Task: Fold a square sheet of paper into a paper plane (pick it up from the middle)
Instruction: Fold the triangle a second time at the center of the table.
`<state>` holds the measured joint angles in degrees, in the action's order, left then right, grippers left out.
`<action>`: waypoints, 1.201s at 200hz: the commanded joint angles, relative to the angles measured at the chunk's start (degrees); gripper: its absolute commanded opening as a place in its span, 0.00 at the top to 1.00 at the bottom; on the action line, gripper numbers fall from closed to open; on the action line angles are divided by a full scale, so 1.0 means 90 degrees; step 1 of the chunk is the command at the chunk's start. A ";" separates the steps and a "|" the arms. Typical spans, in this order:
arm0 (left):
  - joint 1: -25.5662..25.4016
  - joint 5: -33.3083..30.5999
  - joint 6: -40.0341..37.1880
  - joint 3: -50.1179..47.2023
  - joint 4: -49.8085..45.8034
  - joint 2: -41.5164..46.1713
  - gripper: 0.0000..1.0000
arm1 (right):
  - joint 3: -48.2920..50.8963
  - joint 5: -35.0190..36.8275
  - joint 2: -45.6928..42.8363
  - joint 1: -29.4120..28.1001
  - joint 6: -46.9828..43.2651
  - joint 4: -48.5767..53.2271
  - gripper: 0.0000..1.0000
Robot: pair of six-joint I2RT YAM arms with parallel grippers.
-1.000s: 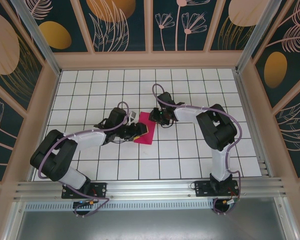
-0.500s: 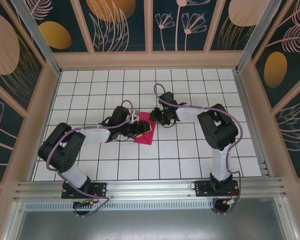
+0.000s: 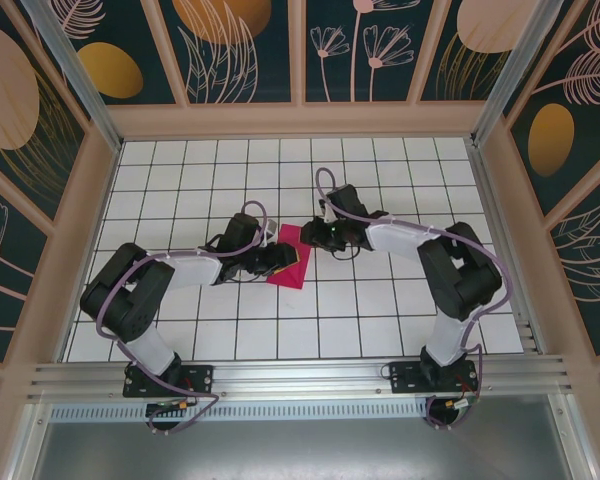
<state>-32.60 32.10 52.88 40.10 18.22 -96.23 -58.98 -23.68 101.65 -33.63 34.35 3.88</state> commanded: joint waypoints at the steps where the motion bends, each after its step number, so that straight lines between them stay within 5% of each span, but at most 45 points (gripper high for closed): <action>1: -0.0035 -0.0115 -0.0093 0.0055 0.0108 -0.0106 0.62 | 0.0288 -0.0341 -0.0187 -0.0025 -0.0185 -0.0179 0.64; 124: -0.0040 -0.0144 -0.0084 0.0086 0.0024 -0.0153 0.77 | 0.0255 -0.1124 0.0325 -0.0148 -0.0330 -0.0471 0.74; 171: -0.0035 -0.0076 -0.0119 0.0115 0.0023 -0.0101 0.77 | 0.0278 -0.0904 0.0373 -0.0140 -0.0318 -0.0380 0.94; 240: -0.0037 0.0340 -0.0130 0.0087 0.0503 0.0004 0.74 | 0.0352 -0.0596 0.0500 -0.0126 -0.0348 -0.0150 0.98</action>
<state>-32.60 32.58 52.60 40.10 18.98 -97.12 -55.77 -30.59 105.08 -34.61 31.83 1.08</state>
